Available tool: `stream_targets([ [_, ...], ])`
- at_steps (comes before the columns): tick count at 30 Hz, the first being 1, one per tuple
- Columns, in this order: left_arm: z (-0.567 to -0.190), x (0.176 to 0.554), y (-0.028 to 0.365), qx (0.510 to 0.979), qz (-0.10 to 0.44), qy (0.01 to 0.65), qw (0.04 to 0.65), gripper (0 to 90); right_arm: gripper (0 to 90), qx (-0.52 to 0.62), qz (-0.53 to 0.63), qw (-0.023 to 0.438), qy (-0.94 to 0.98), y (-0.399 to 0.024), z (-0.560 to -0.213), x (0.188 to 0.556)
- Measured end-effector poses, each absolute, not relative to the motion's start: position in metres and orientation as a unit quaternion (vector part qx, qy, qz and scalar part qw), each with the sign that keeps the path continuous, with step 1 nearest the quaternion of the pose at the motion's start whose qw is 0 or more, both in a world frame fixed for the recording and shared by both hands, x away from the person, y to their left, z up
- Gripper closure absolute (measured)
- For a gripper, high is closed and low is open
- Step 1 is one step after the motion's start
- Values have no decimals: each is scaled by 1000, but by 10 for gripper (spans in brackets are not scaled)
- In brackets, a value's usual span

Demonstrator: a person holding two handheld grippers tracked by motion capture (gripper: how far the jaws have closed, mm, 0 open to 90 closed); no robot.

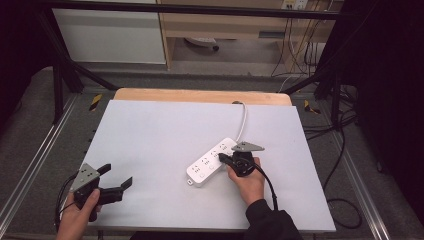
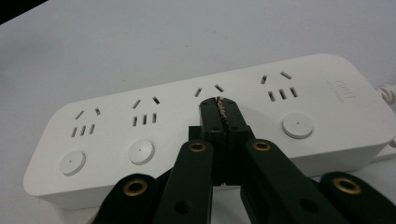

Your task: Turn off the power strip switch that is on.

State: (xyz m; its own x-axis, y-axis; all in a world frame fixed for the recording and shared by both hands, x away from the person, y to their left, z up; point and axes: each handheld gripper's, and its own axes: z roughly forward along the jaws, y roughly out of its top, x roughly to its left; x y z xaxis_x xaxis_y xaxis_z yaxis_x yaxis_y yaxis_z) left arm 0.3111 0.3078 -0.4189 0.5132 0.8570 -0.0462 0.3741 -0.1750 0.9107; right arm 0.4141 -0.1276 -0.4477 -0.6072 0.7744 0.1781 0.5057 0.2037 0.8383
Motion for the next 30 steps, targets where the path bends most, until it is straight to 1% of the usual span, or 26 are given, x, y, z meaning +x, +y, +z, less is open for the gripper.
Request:
stream_targets([
  [25,-420,312,307,727,249,427,476,72,900,424,475,134,759,-129,-445,415],
  [30,-420,312,308,726,250,427,477,72,900,424,480,126,757,-130,-445,415],
])
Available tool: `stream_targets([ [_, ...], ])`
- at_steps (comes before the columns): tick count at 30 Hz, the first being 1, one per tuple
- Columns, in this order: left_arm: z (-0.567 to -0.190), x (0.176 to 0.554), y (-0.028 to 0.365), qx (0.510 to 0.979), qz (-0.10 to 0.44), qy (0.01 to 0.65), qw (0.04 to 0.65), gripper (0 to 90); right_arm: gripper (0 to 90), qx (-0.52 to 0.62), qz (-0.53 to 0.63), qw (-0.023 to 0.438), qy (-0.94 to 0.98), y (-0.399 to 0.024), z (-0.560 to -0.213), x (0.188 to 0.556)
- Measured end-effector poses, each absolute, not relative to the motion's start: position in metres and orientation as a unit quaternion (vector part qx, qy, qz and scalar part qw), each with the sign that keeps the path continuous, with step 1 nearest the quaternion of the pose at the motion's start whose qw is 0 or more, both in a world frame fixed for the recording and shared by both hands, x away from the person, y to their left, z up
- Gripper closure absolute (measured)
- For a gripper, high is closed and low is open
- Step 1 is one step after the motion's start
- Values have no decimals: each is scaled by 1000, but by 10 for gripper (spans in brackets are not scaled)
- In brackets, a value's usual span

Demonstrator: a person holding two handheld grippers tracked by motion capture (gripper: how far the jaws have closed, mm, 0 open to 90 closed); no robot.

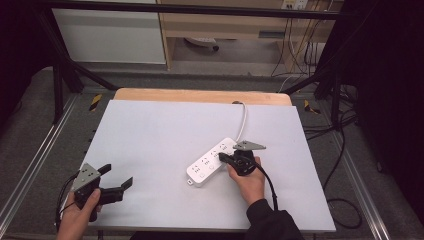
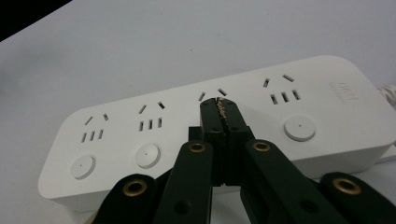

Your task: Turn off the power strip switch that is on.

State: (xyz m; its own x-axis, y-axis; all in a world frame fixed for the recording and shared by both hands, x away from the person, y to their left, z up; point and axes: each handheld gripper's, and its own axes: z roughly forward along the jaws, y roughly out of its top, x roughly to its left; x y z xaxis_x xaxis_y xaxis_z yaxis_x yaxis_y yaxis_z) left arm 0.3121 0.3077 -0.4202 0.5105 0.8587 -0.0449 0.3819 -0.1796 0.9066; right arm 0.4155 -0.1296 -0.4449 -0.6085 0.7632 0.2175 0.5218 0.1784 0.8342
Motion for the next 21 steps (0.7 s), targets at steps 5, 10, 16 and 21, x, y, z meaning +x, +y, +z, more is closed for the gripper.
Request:
stream_targets([
  [5,-420,312,307,727,249,427,477,72,900,424,480,122,758,-127,-445,415],
  [10,-420,312,307,726,249,427,478,72,900,429,478,122,757,-129,-444,415],
  [16,-420,312,307,726,249,426,479,72,900,431,478,122,756,-129,-442,414],
  [21,-420,312,307,726,249,426,479,72,900,428,482,132,753,-130,-436,411],
])
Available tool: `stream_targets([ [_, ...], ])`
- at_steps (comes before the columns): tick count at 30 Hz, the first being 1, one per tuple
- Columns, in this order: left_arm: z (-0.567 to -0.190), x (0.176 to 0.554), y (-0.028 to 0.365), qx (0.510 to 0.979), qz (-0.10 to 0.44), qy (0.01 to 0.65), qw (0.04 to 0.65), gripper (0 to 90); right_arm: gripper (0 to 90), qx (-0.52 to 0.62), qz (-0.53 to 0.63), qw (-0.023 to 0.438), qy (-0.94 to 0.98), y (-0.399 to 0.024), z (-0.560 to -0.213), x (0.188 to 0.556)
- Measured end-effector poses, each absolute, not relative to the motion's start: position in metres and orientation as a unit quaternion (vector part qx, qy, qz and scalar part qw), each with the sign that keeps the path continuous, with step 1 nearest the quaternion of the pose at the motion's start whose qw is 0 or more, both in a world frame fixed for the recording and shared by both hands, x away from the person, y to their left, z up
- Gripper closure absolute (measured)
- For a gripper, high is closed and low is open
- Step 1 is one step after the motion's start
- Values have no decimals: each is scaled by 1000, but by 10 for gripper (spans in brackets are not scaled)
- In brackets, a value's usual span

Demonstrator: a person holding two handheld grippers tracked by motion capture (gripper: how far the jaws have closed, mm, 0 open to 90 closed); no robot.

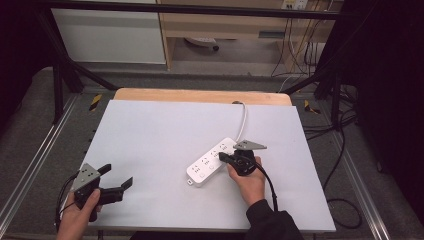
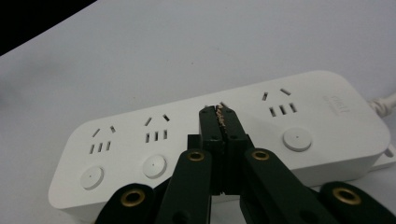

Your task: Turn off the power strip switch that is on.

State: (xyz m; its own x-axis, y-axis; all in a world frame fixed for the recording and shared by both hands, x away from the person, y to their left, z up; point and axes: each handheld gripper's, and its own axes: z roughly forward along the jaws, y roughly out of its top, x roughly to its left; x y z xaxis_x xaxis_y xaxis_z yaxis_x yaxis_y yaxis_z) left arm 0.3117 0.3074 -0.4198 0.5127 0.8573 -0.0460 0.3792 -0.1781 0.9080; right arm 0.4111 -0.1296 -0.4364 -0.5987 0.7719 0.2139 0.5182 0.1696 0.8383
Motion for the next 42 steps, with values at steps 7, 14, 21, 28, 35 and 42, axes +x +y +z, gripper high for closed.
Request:
stream_targets([
  [7,-420,312,307,727,249,426,478,72,867,435,489,138,743,-136,-429,410],
  [14,-420,312,307,727,248,426,478,72,771,440,494,139,737,-141,-424,409],
  [21,-420,312,307,726,248,426,479,72,630,438,502,144,731,-145,-419,408],
  [28,-420,312,307,726,249,426,479,72,486,437,516,153,721,-151,-414,408],
  [35,-420,312,308,725,249,426,480,72,329,440,528,154,710,-155,-411,409],
  [42,-419,311,308,727,250,423,480,72,96,464,522,172,694,-160,-407,412],
])
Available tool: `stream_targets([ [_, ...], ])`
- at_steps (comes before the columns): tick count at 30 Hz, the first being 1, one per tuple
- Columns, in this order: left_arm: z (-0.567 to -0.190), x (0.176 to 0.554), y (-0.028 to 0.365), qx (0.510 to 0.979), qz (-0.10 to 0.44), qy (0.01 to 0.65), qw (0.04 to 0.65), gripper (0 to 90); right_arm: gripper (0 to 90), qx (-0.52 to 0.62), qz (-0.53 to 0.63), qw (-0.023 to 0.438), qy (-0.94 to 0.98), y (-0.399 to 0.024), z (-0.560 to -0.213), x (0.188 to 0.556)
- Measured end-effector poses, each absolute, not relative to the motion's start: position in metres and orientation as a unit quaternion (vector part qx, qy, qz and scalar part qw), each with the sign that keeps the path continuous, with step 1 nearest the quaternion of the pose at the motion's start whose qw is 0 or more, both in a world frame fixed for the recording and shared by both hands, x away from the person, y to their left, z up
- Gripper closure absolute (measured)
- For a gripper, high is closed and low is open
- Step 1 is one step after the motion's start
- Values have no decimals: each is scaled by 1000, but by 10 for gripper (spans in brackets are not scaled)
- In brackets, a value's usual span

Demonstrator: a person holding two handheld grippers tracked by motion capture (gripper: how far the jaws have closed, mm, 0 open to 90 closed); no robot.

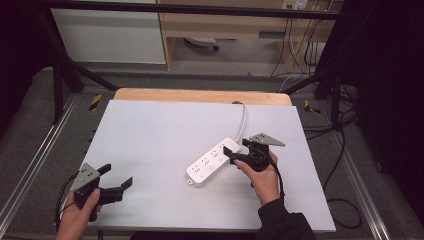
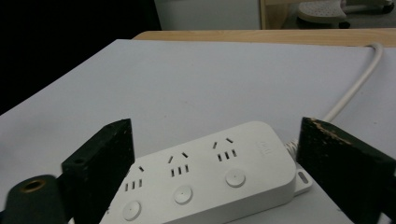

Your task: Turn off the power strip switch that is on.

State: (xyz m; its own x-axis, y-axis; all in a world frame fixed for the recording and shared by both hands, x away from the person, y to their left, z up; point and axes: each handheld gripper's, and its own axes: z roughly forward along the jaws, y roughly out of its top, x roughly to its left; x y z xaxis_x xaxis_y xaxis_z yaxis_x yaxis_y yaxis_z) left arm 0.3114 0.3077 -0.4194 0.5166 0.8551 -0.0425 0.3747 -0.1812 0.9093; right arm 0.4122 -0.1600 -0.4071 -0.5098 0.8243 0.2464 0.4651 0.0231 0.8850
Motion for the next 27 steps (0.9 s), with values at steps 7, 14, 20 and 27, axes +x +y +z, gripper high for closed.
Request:
stream_targets([
  [7,-420,311,305,730,252,419,478,70,48,464,525,193,687,-176,-392,407],
  [14,-419,311,307,728,253,422,477,68,34,463,527,216,680,-202,-385,391],
  [20,-419,311,307,729,253,421,477,67,19,485,517,242,663,-224,-385,380],
  [27,-419,311,307,727,252,422,479,67,24,495,513,251,655,-249,-389,371],
])
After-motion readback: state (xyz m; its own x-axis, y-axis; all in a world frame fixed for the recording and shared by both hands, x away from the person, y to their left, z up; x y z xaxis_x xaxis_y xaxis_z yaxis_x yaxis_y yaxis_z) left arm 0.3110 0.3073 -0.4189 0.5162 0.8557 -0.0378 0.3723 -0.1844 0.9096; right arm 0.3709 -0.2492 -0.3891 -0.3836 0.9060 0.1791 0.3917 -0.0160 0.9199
